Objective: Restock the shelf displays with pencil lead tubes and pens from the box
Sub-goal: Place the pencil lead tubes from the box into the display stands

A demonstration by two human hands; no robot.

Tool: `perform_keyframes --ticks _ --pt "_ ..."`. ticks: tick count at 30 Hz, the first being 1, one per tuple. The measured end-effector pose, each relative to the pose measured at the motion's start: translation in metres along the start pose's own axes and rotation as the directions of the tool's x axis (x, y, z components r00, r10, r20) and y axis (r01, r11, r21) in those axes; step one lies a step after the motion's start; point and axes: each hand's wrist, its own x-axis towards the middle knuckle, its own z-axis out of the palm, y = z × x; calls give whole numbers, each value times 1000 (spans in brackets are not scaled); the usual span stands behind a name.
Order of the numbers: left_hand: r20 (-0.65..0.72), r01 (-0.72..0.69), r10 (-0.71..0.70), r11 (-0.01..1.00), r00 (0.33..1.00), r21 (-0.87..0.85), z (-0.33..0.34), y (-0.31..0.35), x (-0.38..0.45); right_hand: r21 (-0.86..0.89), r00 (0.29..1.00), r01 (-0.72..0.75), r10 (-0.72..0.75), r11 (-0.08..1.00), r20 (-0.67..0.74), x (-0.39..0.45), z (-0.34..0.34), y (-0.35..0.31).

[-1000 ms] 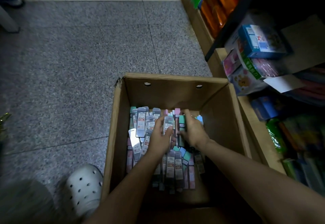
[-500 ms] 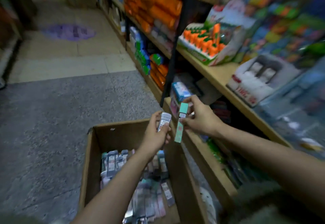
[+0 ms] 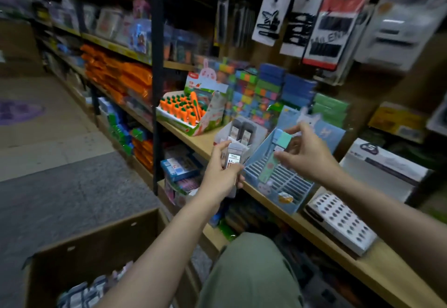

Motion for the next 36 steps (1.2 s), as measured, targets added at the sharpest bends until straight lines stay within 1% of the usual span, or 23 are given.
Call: perform_keyframes --ticks 3,5,8,10,14,17,19,22,24,26,28,31,33,36 --pt "3 41 -41 998 999 -43 26 10 8 -154 992 -4 -16 988 -124 11 -31 18" --pt "5 36 -36 998 999 -44 44 15 15 -223 985 -1 -38 975 -171 18 -45 26" --pt "3 8 -8 1000 1000 20 72 17 23 -295 984 5 -57 955 -168 26 -52 33" --pt "5 19 -19 1000 1000 24 84 9 25 -358 985 19 -78 934 -153 29 -51 37" --pt "8 59 -59 998 998 29 82 -16 20 -482 985 38 -114 875 -129 32 -46 48" --pt "-26 94 -93 995 995 38 74 -24 21 -503 989 21 -92 864 -117 33 -43 56" --pt "-25 107 -106 993 994 57 74 -23 19 -503 991 20 -83 864 -103 33 -39 60" --pt "41 98 -100 994 994 50 79 -24 18 -509 996 9 -54 861 -75 32 -34 65" --pt "77 80 -85 995 993 67 80 -25 17 -491 995 -1 -46 871 -84 30 -31 68" --pt "104 72 -81 993 991 89 80 -25 16 -487 990 -1 -67 873 -122 28 -28 70" --pt "102 70 -81 992 992 103 78 -25 15 -512 984 19 -108 859 -145 26 -26 71" --pt "84 50 -61 991 995 128 75 -26 14 -569 977 58 -163 820 -135 21 -21 74" --pt "97 43 -55 991 994 125 75 -26 13 -599 969 74 -199 797 -147 17 -17 78" --pt "108 44 -58 991 992 126 76 -28 14 -583 964 65 -202 810 -173 16 -16 81"
